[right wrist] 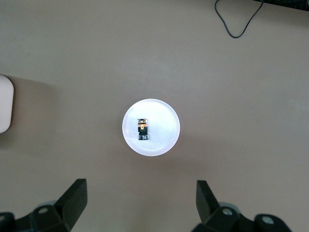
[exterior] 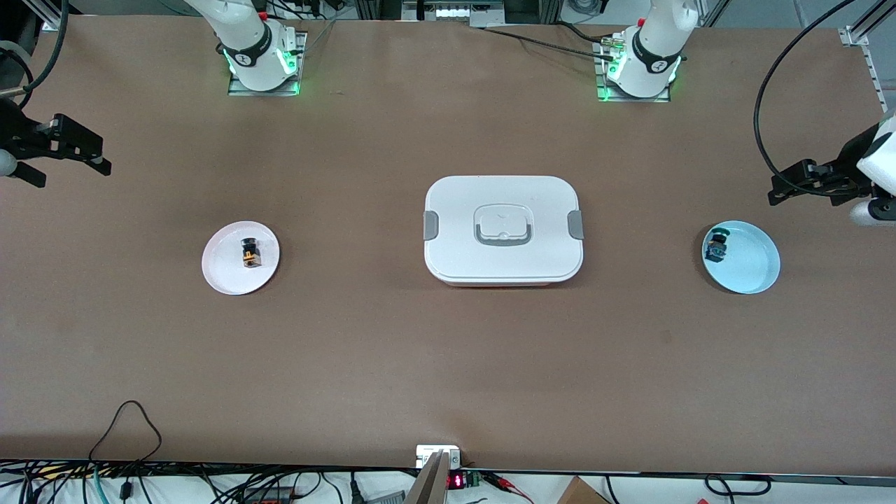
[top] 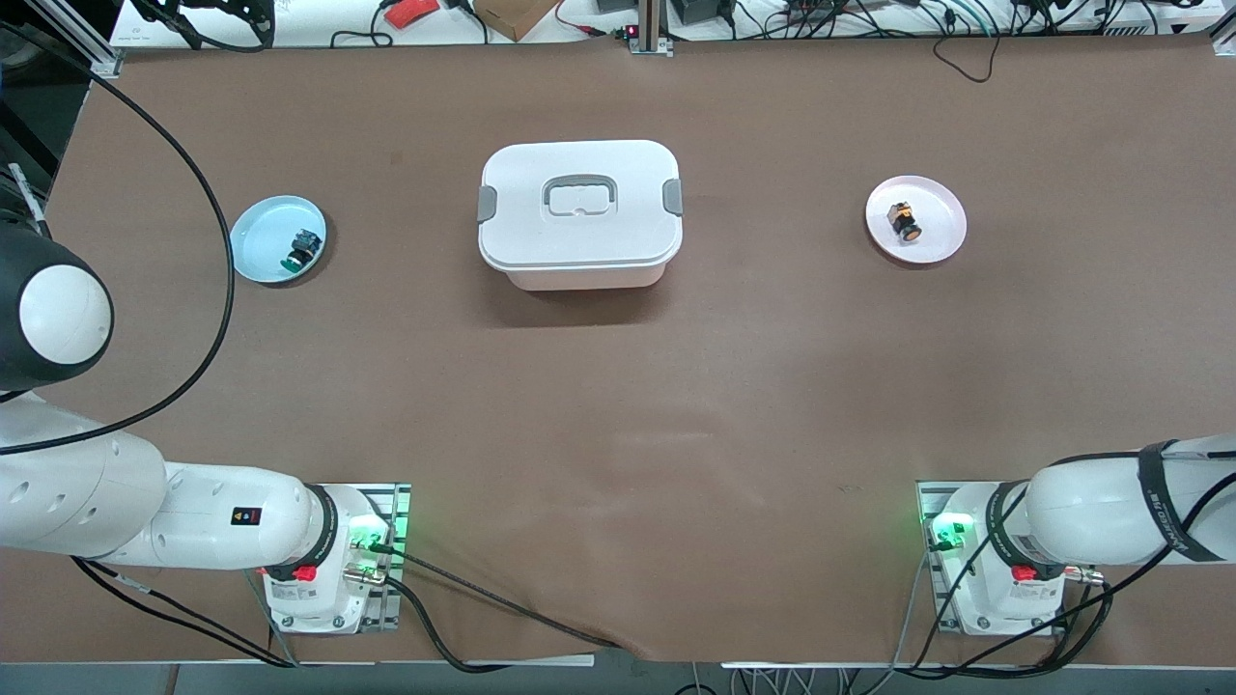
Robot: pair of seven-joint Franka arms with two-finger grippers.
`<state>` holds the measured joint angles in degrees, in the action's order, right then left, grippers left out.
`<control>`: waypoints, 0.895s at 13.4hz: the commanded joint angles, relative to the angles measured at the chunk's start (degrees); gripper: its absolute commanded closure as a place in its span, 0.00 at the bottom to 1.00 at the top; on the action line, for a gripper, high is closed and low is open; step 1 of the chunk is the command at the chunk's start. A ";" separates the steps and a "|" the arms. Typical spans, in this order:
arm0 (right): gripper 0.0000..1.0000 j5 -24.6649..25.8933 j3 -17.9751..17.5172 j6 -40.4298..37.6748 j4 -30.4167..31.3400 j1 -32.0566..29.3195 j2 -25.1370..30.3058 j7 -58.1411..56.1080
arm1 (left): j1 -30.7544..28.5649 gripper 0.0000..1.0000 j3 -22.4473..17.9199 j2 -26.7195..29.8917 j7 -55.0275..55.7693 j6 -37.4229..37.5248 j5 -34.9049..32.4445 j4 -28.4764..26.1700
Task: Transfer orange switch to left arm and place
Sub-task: 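Move the right gripper over the white dish toward the orange switch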
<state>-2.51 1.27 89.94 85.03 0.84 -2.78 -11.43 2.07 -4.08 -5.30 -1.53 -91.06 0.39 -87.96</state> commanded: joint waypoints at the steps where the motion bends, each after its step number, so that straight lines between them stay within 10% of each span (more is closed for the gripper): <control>1: 0.00 -0.92 -0.31 -1.17 -1.54 -0.13 -0.64 0.26 | -0.23 0.00 -0.06 -0.50 -0.49 0.97 0.40 1.48; 12: 0.00 -0.74 -0.66 -3.29 3.35 1.44 -0.64 -0.69 | -0.31 0.00 -0.32 -0.50 -0.49 0.97 0.66 1.48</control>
<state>-2.54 0.74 86.48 85.50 1.32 -2.94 -11.61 2.02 -4.17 -5.30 -1.53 -91.06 0.39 -87.96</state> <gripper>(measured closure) 0.000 0.000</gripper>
